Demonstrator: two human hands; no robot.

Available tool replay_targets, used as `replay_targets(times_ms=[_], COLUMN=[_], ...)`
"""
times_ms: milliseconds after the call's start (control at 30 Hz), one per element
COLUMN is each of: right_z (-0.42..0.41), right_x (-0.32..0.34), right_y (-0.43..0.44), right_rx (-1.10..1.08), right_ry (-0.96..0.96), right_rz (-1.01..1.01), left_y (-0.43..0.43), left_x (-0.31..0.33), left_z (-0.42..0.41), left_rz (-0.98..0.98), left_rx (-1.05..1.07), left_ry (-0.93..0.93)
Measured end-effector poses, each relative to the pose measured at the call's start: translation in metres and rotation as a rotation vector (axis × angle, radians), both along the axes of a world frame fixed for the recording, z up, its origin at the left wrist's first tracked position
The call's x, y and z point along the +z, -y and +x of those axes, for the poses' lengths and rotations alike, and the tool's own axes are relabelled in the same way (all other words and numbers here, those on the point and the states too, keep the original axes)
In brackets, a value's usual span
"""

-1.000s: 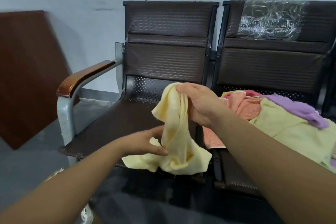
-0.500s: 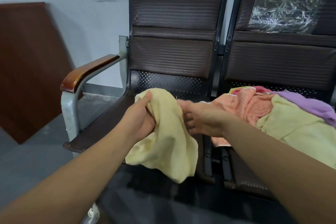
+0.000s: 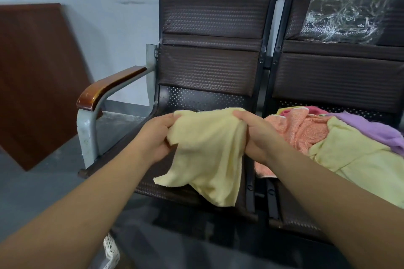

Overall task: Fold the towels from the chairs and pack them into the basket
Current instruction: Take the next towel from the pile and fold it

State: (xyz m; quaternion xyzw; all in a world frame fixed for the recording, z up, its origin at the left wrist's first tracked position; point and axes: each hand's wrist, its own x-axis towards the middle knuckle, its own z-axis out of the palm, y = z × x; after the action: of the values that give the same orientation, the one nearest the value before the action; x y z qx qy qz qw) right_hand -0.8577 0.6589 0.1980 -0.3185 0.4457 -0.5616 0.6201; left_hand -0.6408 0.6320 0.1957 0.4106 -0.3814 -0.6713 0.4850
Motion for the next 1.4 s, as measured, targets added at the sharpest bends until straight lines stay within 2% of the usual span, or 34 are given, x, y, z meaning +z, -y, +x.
replay_targets(times_ms=[67, 200, 233, 333, 400, 433, 533, 567, 633, 700, 767, 833, 933, 1100, 1267, 1400], right_z=[-0.005, -0.01, -0.008, 0.007, 0.018, 0.023, 0.027, 0.026, 0.022, 0.019, 0.019, 0.021, 0.021, 0.011, 0.004, 0.006], right_x=[-0.001, -0.006, -0.006, 0.001, 0.002, 0.002, 0.001, 0.002, 0.005, 0.006, 0.004, 0.002, -0.001, 0.001, 0.0, -0.002], right_y=[0.0, -0.005, -0.007, -0.018, -0.022, -0.024, -0.019, -0.016, -0.009, -0.004, -0.003, -0.003, -0.001, 0.002, -0.001, -0.001], right_rx=[-0.032, 0.036, 0.103, 0.383, 0.481, 0.472, 0.251, 0.175, 0.08, 0.032, 0.03, 0.067, 0.087, -0.005, -0.075, -0.032], right_ry=[-0.001, -0.481, -0.51, -0.435, -0.456, -0.482, -0.484, -0.404, -0.188, -0.039, 0.036, 0.035, -0.046, -0.125, -0.318, -0.335], right_rz=[0.06, 0.063, 0.035, -0.042, -0.097, -0.116, -0.113, -0.093, -0.062, -0.052, -0.043, -0.028, -0.045, -0.039, -0.047, -0.083], left_y=[0.002, -0.001, -0.003, -0.012, -0.014, -0.013, -0.005, -0.002, -0.003, -0.012, -0.026, -0.033, -0.03, -0.022, -0.018, -0.017], left_x=[0.001, 0.009, 0.011, 0.019, 0.022, 0.023, 0.019, 0.015, 0.006, -0.006, -0.014, -0.017, -0.011, -0.004, -0.001, 0.001], left_z=[0.005, 0.008, 0.007, -0.002, -0.005, -0.006, -0.008, -0.008, -0.009, -0.008, -0.011, -0.017, -0.024, -0.016, -0.008, -0.011], left_rz=[0.072, 0.046, 0.053, 0.118, 0.133, 0.122, 0.09, 0.075, 0.0, -0.011, 0.065, 0.084, 0.105, 0.1, 0.177, 0.151], left_rx=[0.096, 0.082, 0.039, -0.126, -0.201, -0.21, -0.104, -0.028, 0.05, -0.16, -0.481, -0.571, -0.389, -0.204, -0.081, -0.133], left_ry=[-0.09, -0.122, -0.103, -0.015, 0.002, -0.044, -0.295, -0.257, 0.066, 0.394, 0.464, 0.405, 0.237, 0.079, 0.065, 0.005])
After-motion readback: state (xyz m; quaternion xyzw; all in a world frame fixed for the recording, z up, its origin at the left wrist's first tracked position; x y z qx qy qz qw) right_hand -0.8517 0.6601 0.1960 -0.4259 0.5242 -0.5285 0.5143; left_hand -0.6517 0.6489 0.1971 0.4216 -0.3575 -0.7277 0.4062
